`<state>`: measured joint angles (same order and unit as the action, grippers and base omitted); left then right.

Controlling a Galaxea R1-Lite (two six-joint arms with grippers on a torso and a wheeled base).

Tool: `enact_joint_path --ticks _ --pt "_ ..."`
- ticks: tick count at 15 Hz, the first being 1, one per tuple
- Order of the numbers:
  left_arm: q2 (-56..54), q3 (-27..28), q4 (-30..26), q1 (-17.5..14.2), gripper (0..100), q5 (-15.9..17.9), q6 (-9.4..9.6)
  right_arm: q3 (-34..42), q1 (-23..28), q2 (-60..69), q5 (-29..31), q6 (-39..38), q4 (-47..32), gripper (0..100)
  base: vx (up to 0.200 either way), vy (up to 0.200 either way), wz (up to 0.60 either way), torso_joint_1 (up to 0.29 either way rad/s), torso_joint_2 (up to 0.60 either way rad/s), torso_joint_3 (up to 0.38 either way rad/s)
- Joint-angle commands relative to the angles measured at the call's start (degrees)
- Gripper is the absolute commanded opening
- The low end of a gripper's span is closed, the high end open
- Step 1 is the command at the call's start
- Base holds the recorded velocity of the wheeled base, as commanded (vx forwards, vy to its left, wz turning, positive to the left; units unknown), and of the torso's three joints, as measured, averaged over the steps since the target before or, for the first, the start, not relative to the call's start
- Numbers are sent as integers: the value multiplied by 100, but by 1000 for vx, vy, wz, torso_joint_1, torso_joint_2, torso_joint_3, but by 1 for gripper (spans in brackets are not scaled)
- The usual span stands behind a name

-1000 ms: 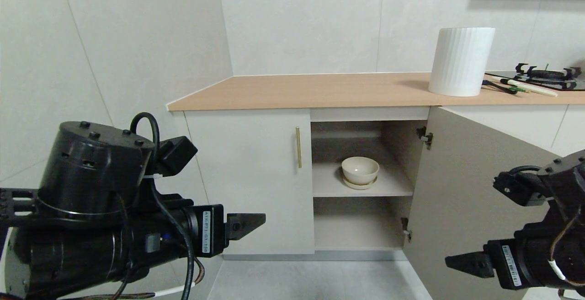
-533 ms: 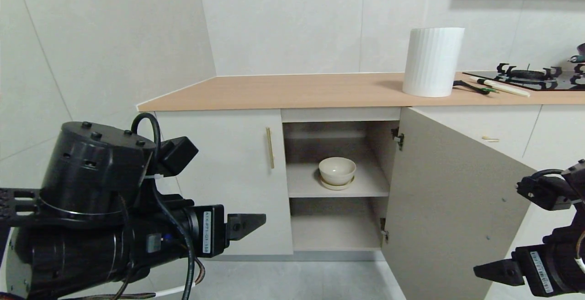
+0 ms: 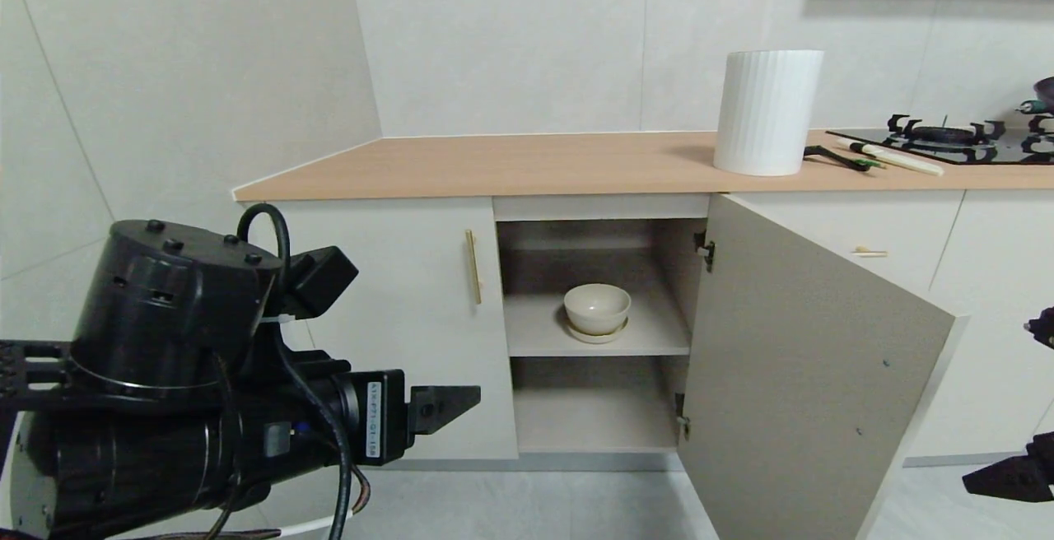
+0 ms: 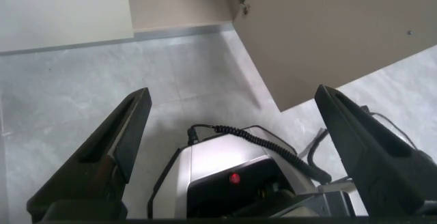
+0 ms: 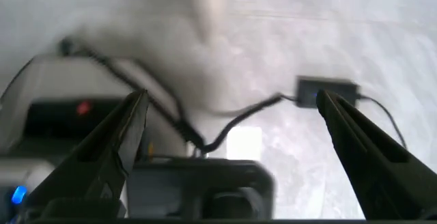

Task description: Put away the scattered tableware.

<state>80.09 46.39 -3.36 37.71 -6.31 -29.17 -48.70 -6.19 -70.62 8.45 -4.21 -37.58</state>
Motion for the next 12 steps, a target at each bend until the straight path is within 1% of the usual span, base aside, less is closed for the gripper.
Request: enact_joint_path --ticks 1,2,3,5,7,8,9,11,12 --pt "15 2 2 0 100 -1 -1 -113 1006 -136 17 552 14 100 0 0 0 0 0 0" --pt "24 2 2 0 100 -1 -1 -113 1402 -180 -19 851 146 100 0 0 0 0 0 0" --pt "24 2 2 0 100 -1 -1 -78 1665 -321 -45 957 436 100 0 0 0 0 0 0" --pt "24 2 2 0 100 -1 -1 -25 1867 -716 -45 922 955 100 0 0 0 0 0 0" --pt "24 2 2 0 100 -1 -1 36 1911 -1156 -54 790 1359 100 0 0 0 0 0 0" --pt "15 2 -6 0 100 -1 -1 54 1902 -1314 -71 640 1517 100 0 0 0 0 0 0" --pt "24 2 2 0 100 -1 -1 80 1894 -1657 -71 394 1842 100 0 0 0 0 0 0" --pt "24 2 -6 0 100 7 -10 80 1867 -1903 -89 166 2115 100 0 0 0 0 0 0" --pt "24 2 2 0 100 7 -10 80 1735 -2035 -247 -116 2308 100 0 0 0 0 0 0"
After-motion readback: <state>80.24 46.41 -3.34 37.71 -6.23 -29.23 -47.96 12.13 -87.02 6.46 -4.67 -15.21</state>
